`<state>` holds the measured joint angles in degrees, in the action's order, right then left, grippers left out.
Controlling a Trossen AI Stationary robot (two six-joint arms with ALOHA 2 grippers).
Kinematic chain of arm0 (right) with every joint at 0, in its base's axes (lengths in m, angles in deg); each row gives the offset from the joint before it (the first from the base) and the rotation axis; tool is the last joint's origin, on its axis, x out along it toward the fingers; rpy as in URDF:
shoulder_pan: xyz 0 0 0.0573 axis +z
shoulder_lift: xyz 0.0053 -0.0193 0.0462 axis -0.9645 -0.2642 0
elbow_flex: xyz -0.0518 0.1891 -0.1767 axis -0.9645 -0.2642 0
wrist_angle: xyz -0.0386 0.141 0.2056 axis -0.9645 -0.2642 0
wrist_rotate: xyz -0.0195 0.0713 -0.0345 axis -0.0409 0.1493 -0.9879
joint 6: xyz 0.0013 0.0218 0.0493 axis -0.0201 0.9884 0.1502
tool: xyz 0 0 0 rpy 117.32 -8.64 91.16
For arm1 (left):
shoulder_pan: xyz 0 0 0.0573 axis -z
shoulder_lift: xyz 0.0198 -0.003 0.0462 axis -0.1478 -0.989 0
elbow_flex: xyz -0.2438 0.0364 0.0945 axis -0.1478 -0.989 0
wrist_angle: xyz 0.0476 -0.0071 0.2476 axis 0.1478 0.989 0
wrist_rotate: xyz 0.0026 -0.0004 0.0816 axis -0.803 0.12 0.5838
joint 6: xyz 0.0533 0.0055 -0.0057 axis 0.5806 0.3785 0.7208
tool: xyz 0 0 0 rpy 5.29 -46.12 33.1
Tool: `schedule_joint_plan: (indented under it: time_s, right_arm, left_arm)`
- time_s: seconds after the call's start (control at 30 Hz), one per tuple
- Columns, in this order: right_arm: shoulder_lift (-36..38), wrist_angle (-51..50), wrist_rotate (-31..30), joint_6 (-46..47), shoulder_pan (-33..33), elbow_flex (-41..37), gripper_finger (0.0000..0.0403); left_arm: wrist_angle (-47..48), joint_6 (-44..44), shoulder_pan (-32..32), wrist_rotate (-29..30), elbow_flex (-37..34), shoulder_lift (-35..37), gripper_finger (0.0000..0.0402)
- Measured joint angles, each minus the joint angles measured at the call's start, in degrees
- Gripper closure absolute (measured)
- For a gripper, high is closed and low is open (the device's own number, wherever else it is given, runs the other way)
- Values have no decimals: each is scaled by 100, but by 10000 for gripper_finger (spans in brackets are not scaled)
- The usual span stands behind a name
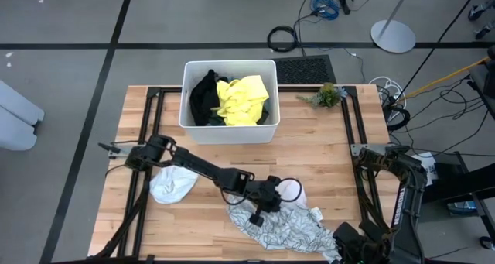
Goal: Fold laundry
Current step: Fold the white patterned blouse
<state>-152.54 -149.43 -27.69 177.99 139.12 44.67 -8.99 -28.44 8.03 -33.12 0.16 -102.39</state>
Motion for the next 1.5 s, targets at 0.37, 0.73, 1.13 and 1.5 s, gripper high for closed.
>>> schedule_joint_plan:
  time_s: [0.37, 0.73, 1.13, 1.5]
  right_arm:
    - [0, -6, -653, -714, 0, 0, 403]
    - [34, -5, -5189, -3409, -37, 245, 403]
    - [1120, 236, -7636, -5992, -764, 1080, 403]
    - [2427, 3694, -6083, -10432, -2665, 1088, 403]
  left_arm:
    - [555, 310, 148, 87, -7, 1457, 399]
    - [915, 440, 359, 527, -4, 4497, 401]
    - [1018, 282, 327, 2011, -2, 6938, 401]
    - [1346, 751, 297, 3575, -2, 7248, 401]
